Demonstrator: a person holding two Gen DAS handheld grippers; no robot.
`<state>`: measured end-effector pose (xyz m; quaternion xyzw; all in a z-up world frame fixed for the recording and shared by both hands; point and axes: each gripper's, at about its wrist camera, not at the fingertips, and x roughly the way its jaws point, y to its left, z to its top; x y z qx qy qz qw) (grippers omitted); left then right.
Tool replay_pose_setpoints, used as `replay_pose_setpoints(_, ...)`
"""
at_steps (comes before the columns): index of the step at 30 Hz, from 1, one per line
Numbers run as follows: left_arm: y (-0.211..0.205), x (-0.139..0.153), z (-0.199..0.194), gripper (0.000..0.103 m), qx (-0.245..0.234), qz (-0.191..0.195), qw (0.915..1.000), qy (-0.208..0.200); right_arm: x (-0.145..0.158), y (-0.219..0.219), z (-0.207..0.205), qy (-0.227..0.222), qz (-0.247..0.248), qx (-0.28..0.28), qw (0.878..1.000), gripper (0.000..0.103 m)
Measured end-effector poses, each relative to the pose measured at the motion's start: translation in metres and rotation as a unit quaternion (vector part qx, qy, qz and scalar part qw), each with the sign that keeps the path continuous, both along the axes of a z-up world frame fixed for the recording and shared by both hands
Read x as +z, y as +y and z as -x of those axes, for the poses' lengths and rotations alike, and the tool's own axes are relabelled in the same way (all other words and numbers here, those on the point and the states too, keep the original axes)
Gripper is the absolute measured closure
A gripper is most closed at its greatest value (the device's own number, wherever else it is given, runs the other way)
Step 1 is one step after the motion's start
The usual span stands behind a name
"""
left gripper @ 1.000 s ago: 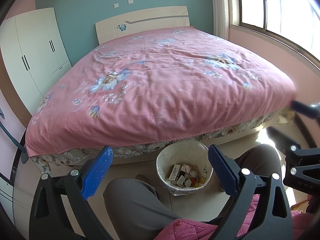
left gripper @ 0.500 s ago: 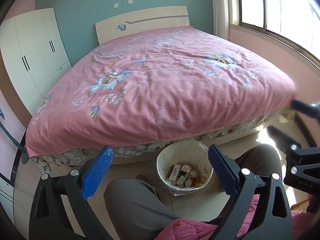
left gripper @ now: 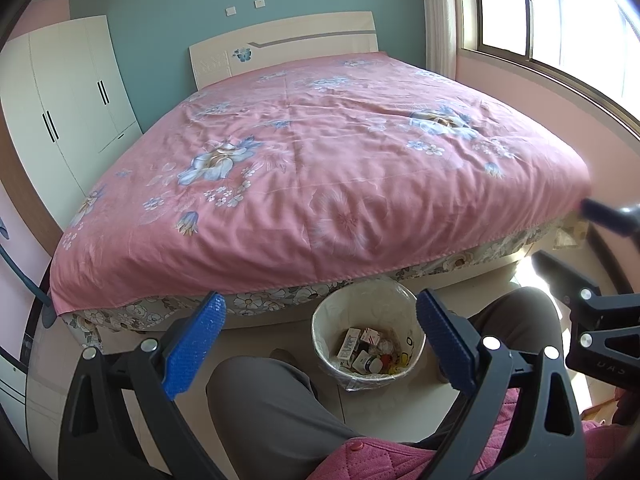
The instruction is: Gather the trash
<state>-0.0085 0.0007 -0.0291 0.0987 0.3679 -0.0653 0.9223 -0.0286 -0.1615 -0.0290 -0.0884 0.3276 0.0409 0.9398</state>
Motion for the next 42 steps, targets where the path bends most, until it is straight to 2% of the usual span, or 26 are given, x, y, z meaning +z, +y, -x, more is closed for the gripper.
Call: replay_pose_setpoints(42,0.0025,-0.0021,-0.0001,0.005,0.002,0.001,1.0000,0.001,-0.0029,0.0004,0.0002,0.003,-0.003,-0.002,1.000,0.018)
